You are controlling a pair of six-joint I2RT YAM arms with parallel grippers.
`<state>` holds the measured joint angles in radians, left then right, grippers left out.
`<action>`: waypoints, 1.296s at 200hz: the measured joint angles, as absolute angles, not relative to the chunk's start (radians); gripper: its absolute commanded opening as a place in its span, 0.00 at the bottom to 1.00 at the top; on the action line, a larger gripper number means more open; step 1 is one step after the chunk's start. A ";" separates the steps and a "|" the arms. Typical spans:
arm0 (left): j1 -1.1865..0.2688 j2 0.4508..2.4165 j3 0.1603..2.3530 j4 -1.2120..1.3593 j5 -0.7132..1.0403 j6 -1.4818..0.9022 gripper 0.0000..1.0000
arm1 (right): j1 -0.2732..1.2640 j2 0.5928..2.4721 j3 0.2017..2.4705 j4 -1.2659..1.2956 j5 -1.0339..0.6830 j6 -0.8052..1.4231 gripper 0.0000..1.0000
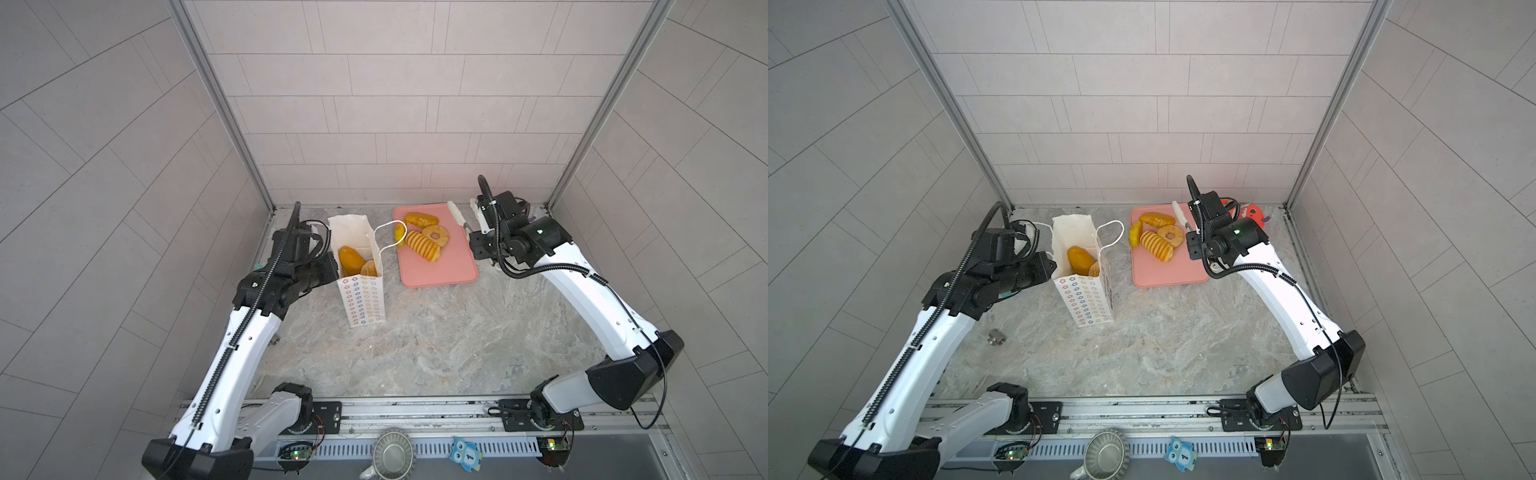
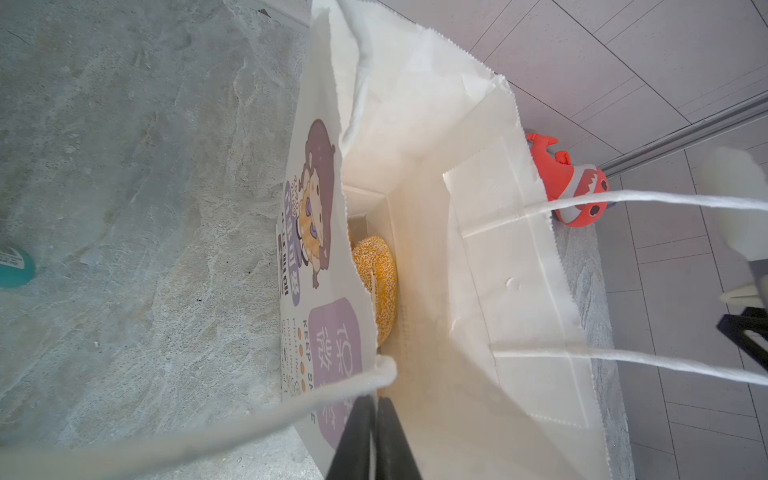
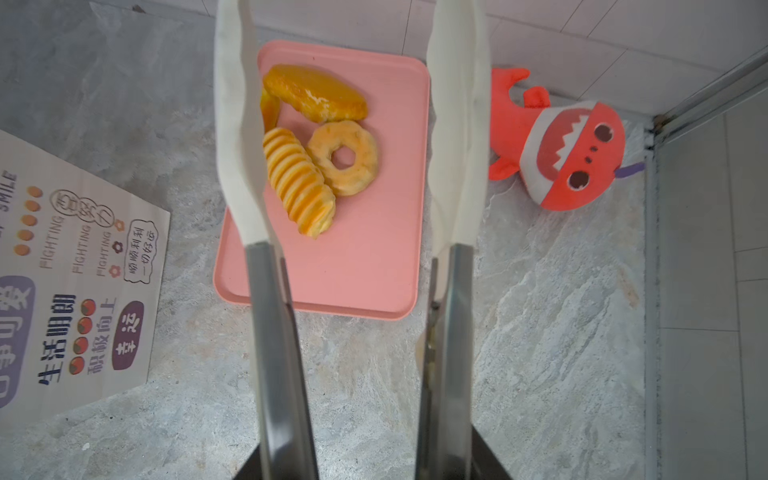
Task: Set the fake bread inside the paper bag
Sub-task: 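Lift the empty tongs out of the bag and move back over the tray, then lower the tongs with the right gripper and pinch the ridged spiral bread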
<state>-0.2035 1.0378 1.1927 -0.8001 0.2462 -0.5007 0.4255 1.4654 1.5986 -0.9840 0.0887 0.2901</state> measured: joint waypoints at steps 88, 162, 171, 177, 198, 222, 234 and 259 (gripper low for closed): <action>-0.204 1.044 1.193 -0.800 0.247 -0.501 0.11 | 0.395 1.520 1.411 -0.870 -0.023 0.289 0.50; -0.204 1.044 1.193 -0.799 0.246 -0.500 0.11 | 0.395 1.688 1.417 -0.871 -0.129 0.300 0.50; -0.204 1.044 1.193 -0.799 0.246 -0.500 0.11 | 0.395 1.702 1.417 -0.873 -0.139 0.302 0.50; -0.204 1.044 1.193 -0.800 0.246 -0.500 0.11 | 0.395 1.709 1.417 -0.873 -0.144 0.304 0.50; -0.204 1.044 1.193 -0.800 0.246 -0.498 0.11 | 0.395 1.713 1.415 -0.871 -0.163 0.310 0.51; -0.204 1.044 1.193 -0.800 0.246 -0.498 0.11 | 0.392 1.713 1.415 -0.863 -0.189 0.315 0.52; -0.204 1.044 1.193 -0.800 0.246 -0.498 0.11 | 0.387 1.713 1.415 -0.857 -0.204 0.316 0.53; -0.204 1.044 1.193 -0.800 0.246 -0.498 0.11 | 0.368 1.714 1.398 -0.833 -0.242 0.322 0.53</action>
<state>-0.2035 1.0435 1.1927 -0.8001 0.2462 -0.4980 0.3679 1.7138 1.3983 -0.8326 -0.2417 0.3218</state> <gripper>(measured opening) 0.108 0.528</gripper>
